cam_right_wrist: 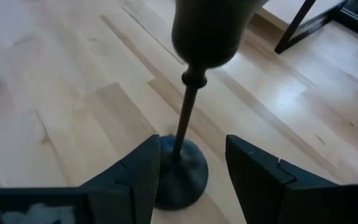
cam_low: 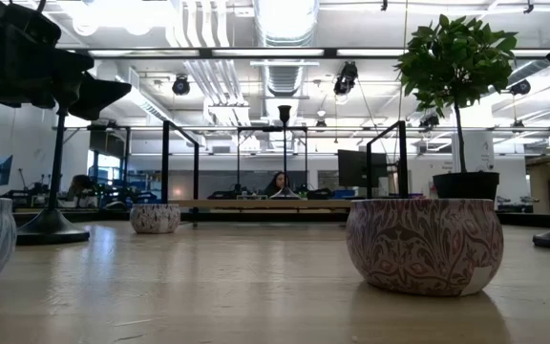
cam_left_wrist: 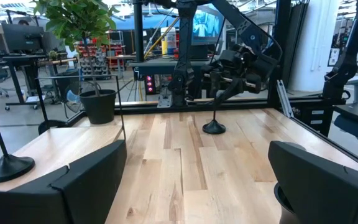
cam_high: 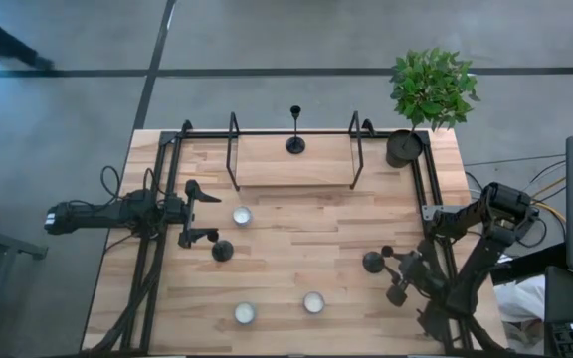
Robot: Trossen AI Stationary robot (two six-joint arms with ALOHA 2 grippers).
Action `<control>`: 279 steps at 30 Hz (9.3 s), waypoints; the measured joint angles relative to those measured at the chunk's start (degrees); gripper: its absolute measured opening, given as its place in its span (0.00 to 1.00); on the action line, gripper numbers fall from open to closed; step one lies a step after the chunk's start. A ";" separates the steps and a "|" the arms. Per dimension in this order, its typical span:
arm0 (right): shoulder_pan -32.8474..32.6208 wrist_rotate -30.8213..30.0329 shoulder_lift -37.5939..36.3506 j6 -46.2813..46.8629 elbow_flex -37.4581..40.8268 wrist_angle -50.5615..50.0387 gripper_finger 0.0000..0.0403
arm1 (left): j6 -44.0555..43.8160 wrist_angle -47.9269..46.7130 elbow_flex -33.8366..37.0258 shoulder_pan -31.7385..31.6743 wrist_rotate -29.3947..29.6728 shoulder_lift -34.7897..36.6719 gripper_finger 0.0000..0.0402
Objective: Pick & Place candle stick holders
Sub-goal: Put the right black candle holder on the shelf
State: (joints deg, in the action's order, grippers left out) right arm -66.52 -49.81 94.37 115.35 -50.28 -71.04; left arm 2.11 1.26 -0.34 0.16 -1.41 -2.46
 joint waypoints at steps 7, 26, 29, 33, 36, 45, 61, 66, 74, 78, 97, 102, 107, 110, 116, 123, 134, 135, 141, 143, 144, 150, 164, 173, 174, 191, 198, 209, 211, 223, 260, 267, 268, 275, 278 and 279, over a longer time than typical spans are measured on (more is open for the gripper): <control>1.73 -1.66 0.00 -0.06 0.55 0.60 0.40 | 0.00 0.00 0.00 -0.04 0.00 0.00 0.99; 5.40 -2.57 -0.13 -6.53 0.21 4.86 0.19 | 0.00 0.00 0.00 -0.02 0.00 0.00 0.99; 5.40 -2.67 -0.49 -7.60 -0.06 4.84 0.10 | 0.00 0.00 0.00 -0.02 0.00 0.00 0.99; 5.38 -2.81 -0.97 -8.75 -0.22 4.84 0.04 | 0.00 0.00 0.00 0.02 -0.02 0.00 0.99; 5.40 -2.81 -1.28 -9.09 -0.22 4.77 0.03 | 0.00 0.00 0.00 0.02 -0.01 0.00 0.99; 5.42 -2.81 -4.79 -9.07 -0.20 4.43 0.03 | 0.00 0.00 0.00 0.01 0.00 0.00 0.99; 6.59 -10.59 -22.60 -30.39 -10.58 4.55 0.02 | 0.00 0.00 0.00 -0.04 0.00 0.00 0.99; 10.88 -11.66 -25.19 -39.95 -14.27 4.52 0.02 | 0.00 0.00 0.00 -0.04 -0.01 0.00 0.99; 20.02 -10.29 -25.38 -44.64 -14.55 7.79 0.02 | 0.00 0.00 0.00 -0.04 0.00 0.00 0.99; 25.98 -10.17 -24.95 -49.12 -14.03 14.66 0.02 | 0.00 0.00 0.00 -0.04 0.00 0.00 0.99; 55.04 4.37 -23.54 -77.46 -12.26 38.89 0.02 | 0.00 0.00 0.00 0.02 0.00 0.00 0.99; 62.29 9.69 -23.54 -84.47 -12.26 42.77 0.02 | 0.00 0.00 0.00 0.02 -0.01 0.00 0.99; 67.81 12.42 -23.46 -87.72 -12.26 44.57 0.02 | 0.00 0.00 0.00 0.00 -0.01 0.00 0.99; 70.32 13.74 -23.20 -89.88 -12.26 47.20 0.02 | 0.00 0.00 0.00 0.00 0.00 0.00 0.99; 73.31 13.18 -18.83 -89.96 -15.42 47.86 0.02 | 0.00 0.00 0.00 0.00 0.00 0.00 0.99; 73.46 0.12 -7.66 -83.28 -26.00 39.22 0.02 | 0.00 0.00 0.00 -0.04 -0.02 -0.02 0.99; 76.29 -2.77 3.17 -75.20 -29.58 38.04 0.02 | 0.00 0.01 0.00 -0.04 0.00 -0.02 0.99; 76.64 -2.76 3.28 -75.17 -29.37 37.89 0.02 | 0.00 0.00 0.00 -0.04 0.00 -0.02 0.99; 79.35 -2.62 2.74 -76.29 -27.91 38.68 0.02 | 0.00 0.00 0.00 -0.02 -0.02 -0.02 0.99; 80.39 -2.34 2.14 -76.75 -27.58 39.18 0.02 | 0.00 0.00 0.00 -0.02 -0.01 -0.02 0.99; 81.00 -1.66 1.77 -77.19 -27.17 39.61 0.02 | 0.00 0.00 0.00 -0.02 -0.01 -0.04 0.99; 84.38 6.30 1.07 -87.77 -23.24 51.12 0.02 | 0.00 0.00 0.00 0.02 0.00 -0.04 0.99; 88.57 19.29 -2.35 -107.77 -21.87 52.59 0.02 | 0.00 0.00 0.00 0.00 -0.01 -0.03 0.99; 89.59 17.28 -10.03 -95.35 -15.30 55.03 0.02 | 0.00 0.00 0.00 0.00 0.00 -0.04 0.99; 88.69 14.06 -10.79 -92.34 -14.59 55.66 0.02 | 0.00 0.00 0.00 0.00 -0.02 -0.04 0.99; 84.31 -2.31 -0.13 -79.69 -18.42 54.92 0.02 | 0.00 0.00 0.00 -0.04 0.00 -0.04 0.99; 86.24 0.14 1.29 -79.80 -17.94 55.59 0.02 | 0.00 0.00 0.00 -0.02 0.00 -0.04 0.99; 86.28 3.06 1.29 -82.35 -17.93 58.17 0.02 | 0.00 0.00 0.00 0.02 0.00 -0.04 0.99; 85.85 3.20 1.29 -82.35 -17.93 58.17 0.02 | 0.00 0.00 0.00 0.02 -0.02 -0.04 0.99; 80.80 -4.86 1.31 -76.67 -22.28 51.14 0.02 | 0.00 0.00 0.00 0.00 0.00 -0.04 0.99; 65.60 -4.34 9.64 -59.37 -24.49 46.25 0.02 | 0.00 0.00 0.00 -0.02 0.00 -0.04 0.99; 69.34 -6.44 9.45 -59.91 -24.50 48.88 0.02 | 0.00 0.00 0.00 0.02 0.00 -0.04 0.99; 69.83 -6.30 9.42 -60.54 -24.50 48.81 0.02 | 0.00 0.00 0.00 0.02 -0.02 -0.04 0.99; 73.86 -5.00 9.49 -64.77 -24.50 48.62 0.02 | 0.00 0.00 0.00 0.02 0.00 -0.04 0.99; 75.07 -3.84 9.49 -66.29 -24.50 48.56 0.02 | 0.00 0.00 0.00 0.00 0.00 -0.04 0.99; 75.38 -3.77 9.49 -66.84 -24.50 48.56 0.02 | 0.00 0.00 0.00 0.00 0.00 -0.04 0.99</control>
State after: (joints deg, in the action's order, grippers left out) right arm 8.86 -53.58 103.85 48.51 -74.78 -22.48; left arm 2.11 1.26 -0.34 0.16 -1.41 -2.50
